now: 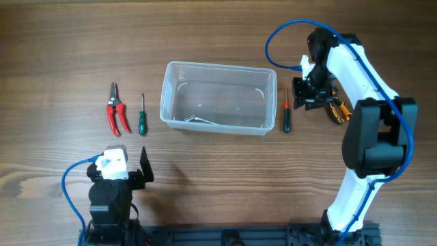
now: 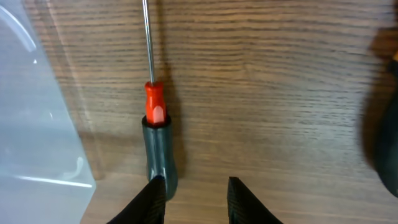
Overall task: Pack container
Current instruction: 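Move the right gripper to the red-handled screwdriver and lower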
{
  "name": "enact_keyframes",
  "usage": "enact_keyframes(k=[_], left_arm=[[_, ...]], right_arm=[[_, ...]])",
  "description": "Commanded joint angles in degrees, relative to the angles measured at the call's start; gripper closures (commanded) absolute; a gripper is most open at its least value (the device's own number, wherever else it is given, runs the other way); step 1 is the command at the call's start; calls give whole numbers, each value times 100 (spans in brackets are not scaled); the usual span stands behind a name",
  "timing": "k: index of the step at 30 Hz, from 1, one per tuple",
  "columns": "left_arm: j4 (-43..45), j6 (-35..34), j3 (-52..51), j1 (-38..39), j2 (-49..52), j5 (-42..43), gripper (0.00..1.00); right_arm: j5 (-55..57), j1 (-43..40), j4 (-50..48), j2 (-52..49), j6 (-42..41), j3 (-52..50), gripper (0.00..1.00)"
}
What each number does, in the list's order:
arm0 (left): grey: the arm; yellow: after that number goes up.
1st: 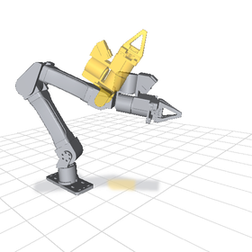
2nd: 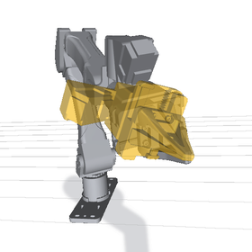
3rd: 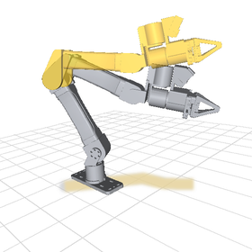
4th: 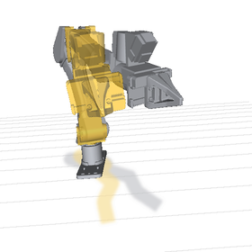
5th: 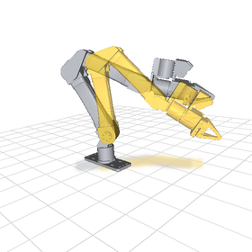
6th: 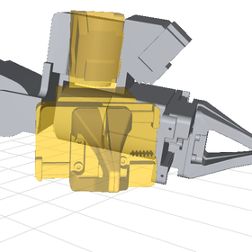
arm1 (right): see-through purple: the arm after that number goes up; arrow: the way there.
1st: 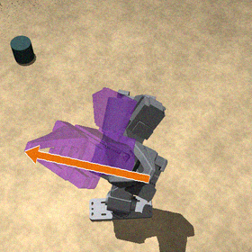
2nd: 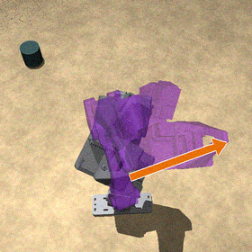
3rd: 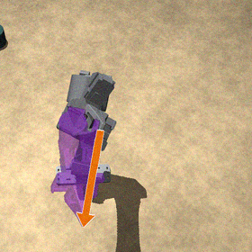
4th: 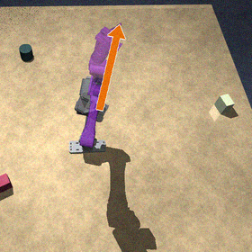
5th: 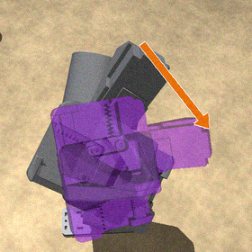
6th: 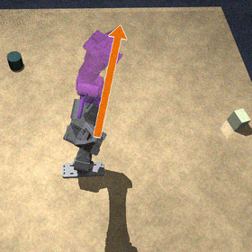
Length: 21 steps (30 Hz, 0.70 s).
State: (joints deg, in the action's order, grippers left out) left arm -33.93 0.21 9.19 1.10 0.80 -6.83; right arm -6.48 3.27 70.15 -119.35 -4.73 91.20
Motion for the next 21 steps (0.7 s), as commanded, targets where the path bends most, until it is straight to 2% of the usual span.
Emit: enact_keyframes(k=[1,10,21], left_arm=[[4,105,-33,-37,-48,-33,0],[4,105,-33,-37,-48,-33,0],[4,105,-33,-37,-48,-33,0]], right_arm=[[-149,149,-160,61,-352,-212,68],[-256,358,-551,61,-1792,-267,67],[-254,358,-601,61,-1926,-267,66]])
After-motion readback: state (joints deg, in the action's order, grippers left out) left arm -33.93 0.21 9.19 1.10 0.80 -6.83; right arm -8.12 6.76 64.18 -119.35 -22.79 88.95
